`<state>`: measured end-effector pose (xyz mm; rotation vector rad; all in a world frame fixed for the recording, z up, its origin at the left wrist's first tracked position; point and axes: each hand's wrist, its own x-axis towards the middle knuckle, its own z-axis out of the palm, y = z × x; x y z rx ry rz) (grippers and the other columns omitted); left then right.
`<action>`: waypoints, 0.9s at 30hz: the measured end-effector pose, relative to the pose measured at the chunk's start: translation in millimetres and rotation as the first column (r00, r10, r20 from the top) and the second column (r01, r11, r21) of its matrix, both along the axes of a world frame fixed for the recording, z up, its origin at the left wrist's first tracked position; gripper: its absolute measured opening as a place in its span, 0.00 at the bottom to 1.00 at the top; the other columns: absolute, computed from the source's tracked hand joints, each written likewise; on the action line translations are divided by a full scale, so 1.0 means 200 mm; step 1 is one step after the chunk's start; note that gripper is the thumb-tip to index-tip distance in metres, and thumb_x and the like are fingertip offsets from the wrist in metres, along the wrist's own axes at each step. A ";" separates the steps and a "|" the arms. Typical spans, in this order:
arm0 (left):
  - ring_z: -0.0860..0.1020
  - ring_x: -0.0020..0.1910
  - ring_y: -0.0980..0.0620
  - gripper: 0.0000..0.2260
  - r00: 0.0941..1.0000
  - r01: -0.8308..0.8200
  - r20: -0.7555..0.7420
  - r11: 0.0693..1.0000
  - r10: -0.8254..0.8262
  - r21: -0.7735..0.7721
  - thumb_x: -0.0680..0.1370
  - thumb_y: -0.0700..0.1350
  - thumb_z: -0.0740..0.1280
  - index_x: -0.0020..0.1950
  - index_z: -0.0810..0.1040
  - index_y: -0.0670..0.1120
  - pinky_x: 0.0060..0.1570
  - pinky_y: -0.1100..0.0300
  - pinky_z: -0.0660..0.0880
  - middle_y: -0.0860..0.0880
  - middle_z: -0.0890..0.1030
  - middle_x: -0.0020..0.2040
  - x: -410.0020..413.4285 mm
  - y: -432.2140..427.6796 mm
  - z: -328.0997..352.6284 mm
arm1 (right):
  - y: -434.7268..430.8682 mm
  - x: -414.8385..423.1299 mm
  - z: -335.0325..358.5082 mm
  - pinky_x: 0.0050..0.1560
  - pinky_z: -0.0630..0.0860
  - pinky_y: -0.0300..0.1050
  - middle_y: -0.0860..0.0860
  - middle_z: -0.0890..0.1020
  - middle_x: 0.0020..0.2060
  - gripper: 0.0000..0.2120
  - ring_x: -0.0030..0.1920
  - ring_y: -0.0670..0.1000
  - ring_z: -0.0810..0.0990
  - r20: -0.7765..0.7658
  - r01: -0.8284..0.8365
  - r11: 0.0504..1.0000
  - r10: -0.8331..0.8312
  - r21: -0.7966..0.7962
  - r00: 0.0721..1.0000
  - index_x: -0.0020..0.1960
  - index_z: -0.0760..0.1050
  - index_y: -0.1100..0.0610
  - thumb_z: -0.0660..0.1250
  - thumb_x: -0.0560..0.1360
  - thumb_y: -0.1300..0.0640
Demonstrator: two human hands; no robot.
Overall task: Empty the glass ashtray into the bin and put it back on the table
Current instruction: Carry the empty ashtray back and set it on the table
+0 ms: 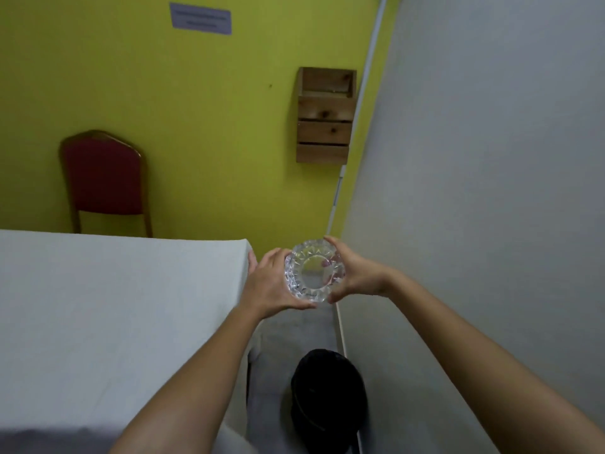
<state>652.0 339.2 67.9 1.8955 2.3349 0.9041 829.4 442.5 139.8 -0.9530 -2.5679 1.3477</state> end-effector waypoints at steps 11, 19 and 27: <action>0.66 0.71 0.53 0.57 0.969 -0.204 -0.136 0.978 0.207 0.034 0.50 0.77 0.62 0.71 0.66 0.44 0.76 0.43 0.41 0.50 0.73 0.68 -0.70 -0.55 0.13 | -0.36 -0.83 0.07 0.68 0.64 0.43 0.61 0.64 0.73 0.62 0.70 0.58 0.68 0.118 -0.284 0.841 0.260 0.461 0.958 0.77 0.43 0.60 0.82 0.58 0.56; 0.59 0.76 0.54 0.54 0.939 -0.274 -0.227 0.961 0.258 -0.044 0.55 0.72 0.73 0.73 0.63 0.44 0.76 0.44 0.39 0.50 0.69 0.72 -1.40 -1.07 0.18 | -0.81 -1.57 -0.06 0.69 0.65 0.46 0.58 0.64 0.69 0.60 0.69 0.56 0.66 0.035 -0.283 0.825 0.306 0.489 0.951 0.76 0.47 0.59 0.82 0.57 0.52; 0.48 0.79 0.50 0.55 0.921 -0.372 -0.206 0.904 0.331 -0.210 0.58 0.72 0.72 0.75 0.58 0.46 0.75 0.42 0.39 0.51 0.61 0.76 -1.89 -1.59 0.04 | -1.26 -2.14 -0.26 0.77 0.52 0.50 0.58 0.48 0.77 0.61 0.78 0.56 0.46 0.053 -0.345 0.729 0.392 0.591 0.919 0.76 0.49 0.62 0.81 0.56 0.42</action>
